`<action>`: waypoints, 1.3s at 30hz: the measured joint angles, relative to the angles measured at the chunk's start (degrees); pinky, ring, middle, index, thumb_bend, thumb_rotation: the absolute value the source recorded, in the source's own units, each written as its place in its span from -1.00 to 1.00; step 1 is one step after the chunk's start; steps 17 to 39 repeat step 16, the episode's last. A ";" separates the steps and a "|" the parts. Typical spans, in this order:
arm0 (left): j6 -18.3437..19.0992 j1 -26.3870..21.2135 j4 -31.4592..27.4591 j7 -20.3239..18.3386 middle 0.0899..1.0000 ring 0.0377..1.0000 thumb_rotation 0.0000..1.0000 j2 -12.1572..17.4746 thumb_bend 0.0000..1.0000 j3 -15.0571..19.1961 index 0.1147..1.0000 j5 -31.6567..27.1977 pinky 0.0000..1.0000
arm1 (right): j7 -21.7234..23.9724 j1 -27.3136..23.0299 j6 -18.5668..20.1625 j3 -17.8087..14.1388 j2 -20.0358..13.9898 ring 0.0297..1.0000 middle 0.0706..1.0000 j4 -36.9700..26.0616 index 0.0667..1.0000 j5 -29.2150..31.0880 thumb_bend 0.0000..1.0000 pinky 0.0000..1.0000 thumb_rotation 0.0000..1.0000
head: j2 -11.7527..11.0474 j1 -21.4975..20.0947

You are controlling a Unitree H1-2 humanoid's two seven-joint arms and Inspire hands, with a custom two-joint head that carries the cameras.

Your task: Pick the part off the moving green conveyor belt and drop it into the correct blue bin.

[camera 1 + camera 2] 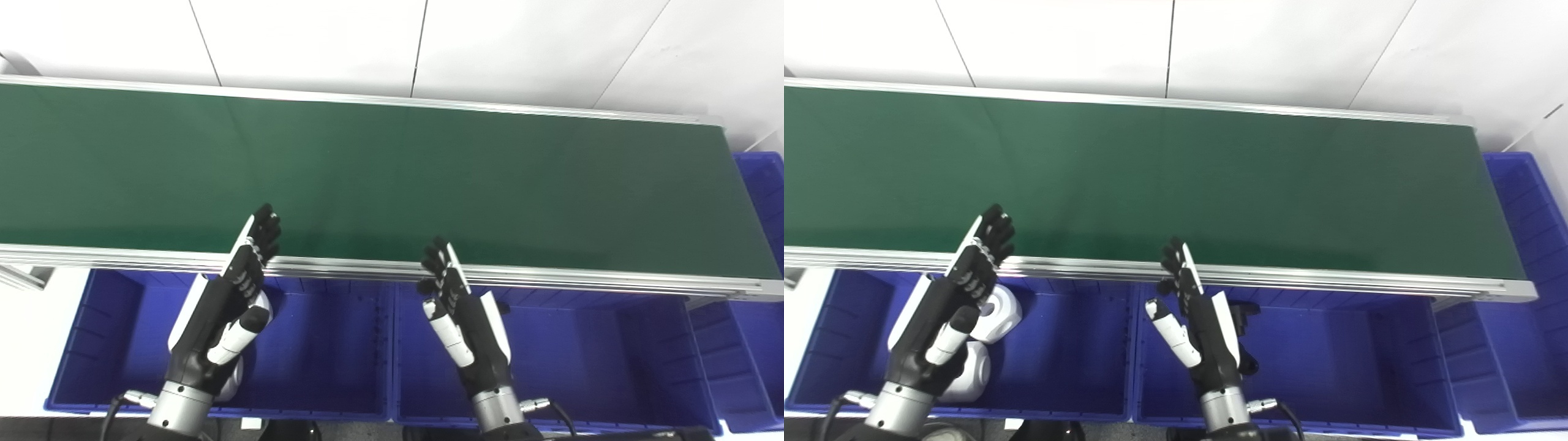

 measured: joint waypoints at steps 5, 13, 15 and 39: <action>-4.37 -2.41 -4.83 1.25 1.00 1.00 0.54 -0.59 0.50 1.13 1.00 1.49 1.00 | -1.39 2.22 -3.99 -0.61 -0.05 0.92 0.92 -10.18 0.97 -2.87 0.66 0.92 0.86 | -0.35 4.12; -5.68 -8.49 -6.44 2.68 0.97 0.96 0.60 0.42 0.61 4.05 1.00 2.25 0.95 | -1.22 3.52 -3.99 -2.47 -0.89 0.86 0.88 -14.55 0.94 -4.34 0.56 0.83 0.87 | -2.37 7.03; -6.40 -8.96 -6.30 2.80 0.95 0.94 0.56 -0.20 0.61 4.06 1.00 3.25 0.93 | -1.24 2.57 -4.14 -2.61 -0.85 0.85 0.87 -14.49 0.93 -3.83 0.53 0.82 0.89 | -2.99 7.38; -6.76 -9.09 -6.14 2.80 0.94 0.92 0.52 -0.29 0.58 3.97 1.00 3.53 0.89 | -1.24 2.21 -4.59 -2.56 -0.79 0.86 0.87 -14.38 0.94 -3.47 0.51 0.83 0.91 | -4.21 7.82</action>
